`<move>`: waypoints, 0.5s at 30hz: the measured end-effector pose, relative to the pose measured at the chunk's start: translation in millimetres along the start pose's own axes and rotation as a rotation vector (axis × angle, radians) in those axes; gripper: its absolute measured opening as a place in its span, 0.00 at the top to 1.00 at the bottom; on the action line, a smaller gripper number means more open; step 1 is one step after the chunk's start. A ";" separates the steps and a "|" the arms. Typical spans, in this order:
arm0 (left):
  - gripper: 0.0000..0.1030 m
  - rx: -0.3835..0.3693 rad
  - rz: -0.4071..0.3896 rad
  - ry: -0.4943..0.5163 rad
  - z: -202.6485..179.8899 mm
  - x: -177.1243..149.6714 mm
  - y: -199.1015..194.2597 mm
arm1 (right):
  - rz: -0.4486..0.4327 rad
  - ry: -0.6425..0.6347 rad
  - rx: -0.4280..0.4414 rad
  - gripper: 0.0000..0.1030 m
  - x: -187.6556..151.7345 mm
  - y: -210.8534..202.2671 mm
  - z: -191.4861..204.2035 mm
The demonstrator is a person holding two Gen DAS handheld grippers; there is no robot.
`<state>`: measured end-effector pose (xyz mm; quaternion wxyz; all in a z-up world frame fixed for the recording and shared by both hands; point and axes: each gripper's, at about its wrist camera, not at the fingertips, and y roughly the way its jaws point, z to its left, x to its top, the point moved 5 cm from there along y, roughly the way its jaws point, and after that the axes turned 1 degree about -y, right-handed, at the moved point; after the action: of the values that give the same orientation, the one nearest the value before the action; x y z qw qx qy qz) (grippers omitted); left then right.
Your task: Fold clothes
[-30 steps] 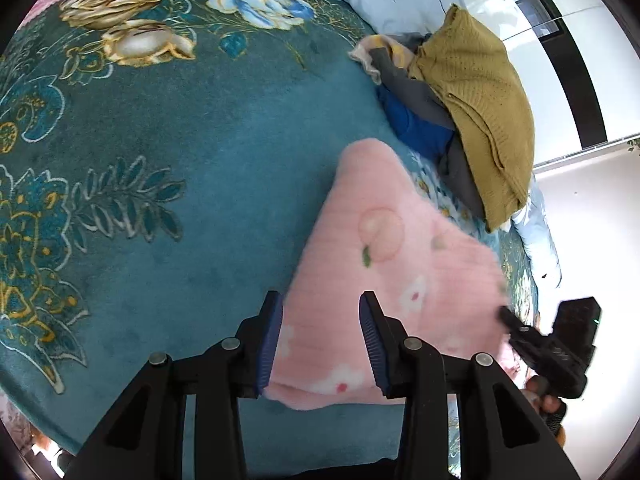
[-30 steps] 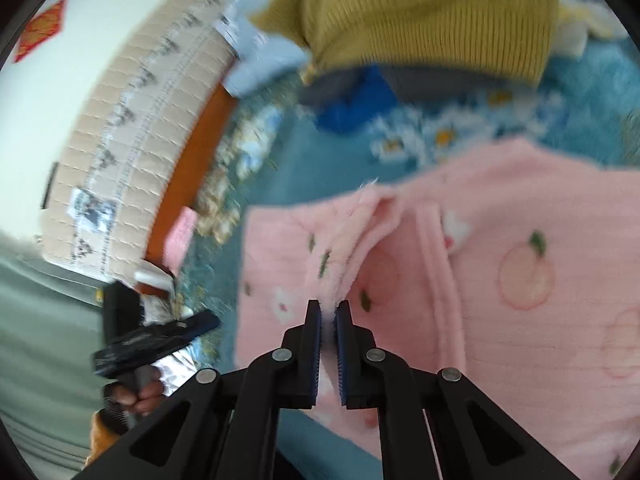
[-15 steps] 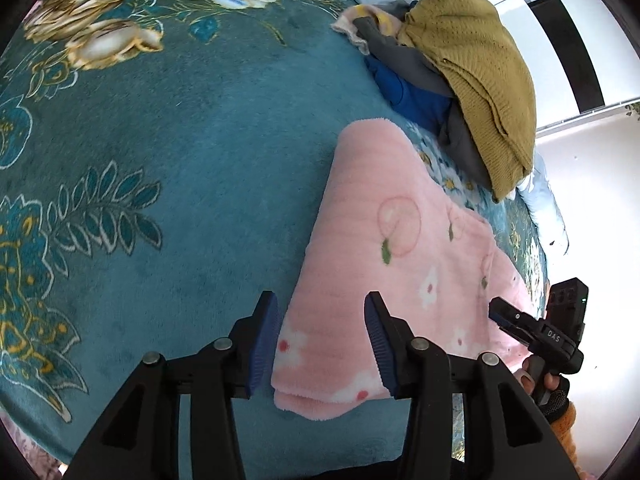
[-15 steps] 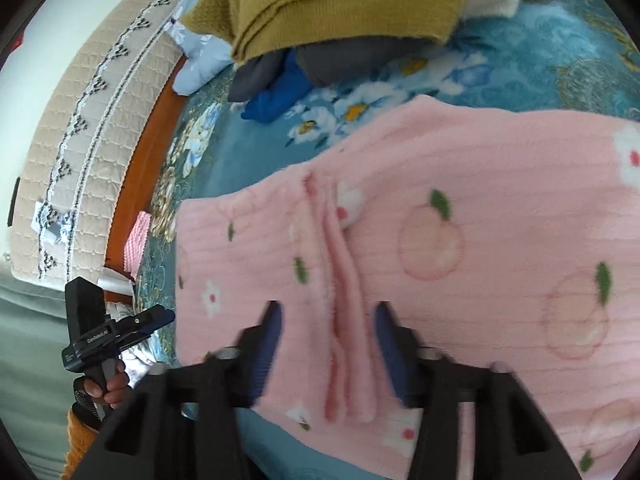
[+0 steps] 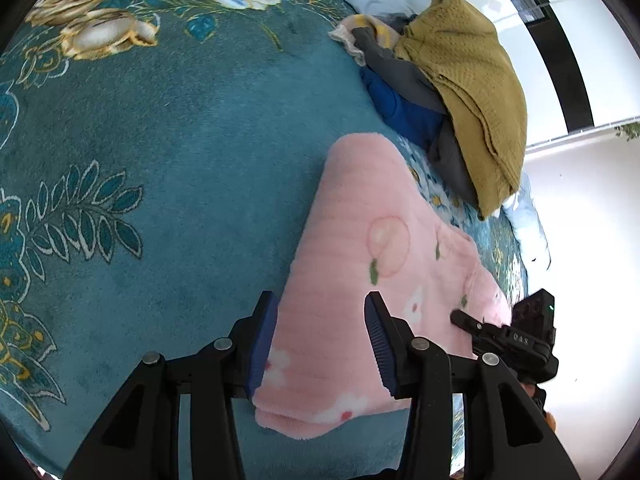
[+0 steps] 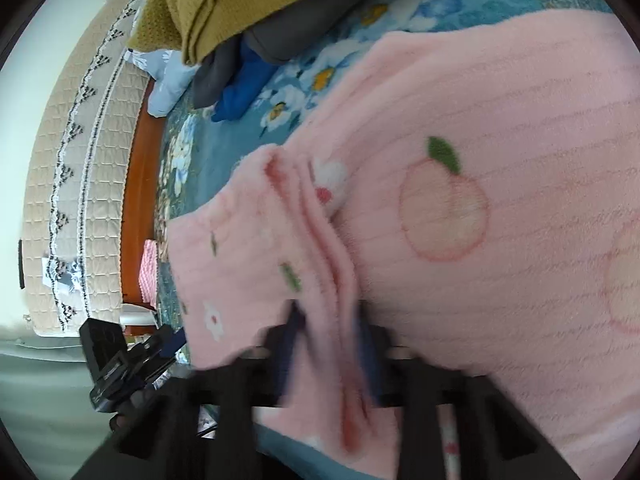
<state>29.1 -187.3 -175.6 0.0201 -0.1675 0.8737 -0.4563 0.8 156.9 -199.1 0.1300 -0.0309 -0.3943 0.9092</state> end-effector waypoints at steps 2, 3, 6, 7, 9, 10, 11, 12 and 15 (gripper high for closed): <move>0.55 -0.007 -0.009 -0.010 -0.6 0.6 1.4 | -0.042 -0.055 0.055 0.86 -0.7 -16.7 15.1; 0.55 -0.014 -0.013 -0.012 -1.3 1.2 2.3 | -0.073 -0.090 0.103 0.86 -1.4 -28.9 24.6; 0.55 -0.036 -0.023 0.000 -5.1 4.6 1.5 | -0.180 -0.144 0.235 0.86 -3.7 -67.6 35.6; 0.54 -0.041 -0.023 0.008 -7.5 6.0 2.7 | -0.219 -0.149 0.277 0.86 -4.5 -81.1 35.0; 0.51 -0.048 -0.020 0.024 -12.0 8.6 6.1 | -0.240 -0.119 0.192 0.86 -3.4 -88.2 13.4; 0.51 -0.050 -0.013 0.031 -13.0 10.0 9.1 | -0.222 -0.100 0.104 0.86 -2.6 -84.2 -1.8; 0.51 -0.050 -0.003 0.038 -9.3 8.8 8.7 | -0.187 -0.060 0.032 0.86 -3.7 -76.6 -19.1; 0.51 -0.049 0.011 0.044 -9.0 7.9 11.3 | -0.147 -0.014 -0.031 0.86 -5.5 -68.2 -36.9; 0.50 -0.039 0.059 0.067 -14.2 6.6 24.3 | -0.151 0.048 0.002 0.86 -11.5 -64.7 -52.5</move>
<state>13.5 -165.3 -186.0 0.0012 -0.1266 0.8872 -0.4436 33.9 233.6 -188.8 0.2077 -0.0230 -0.3914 0.8962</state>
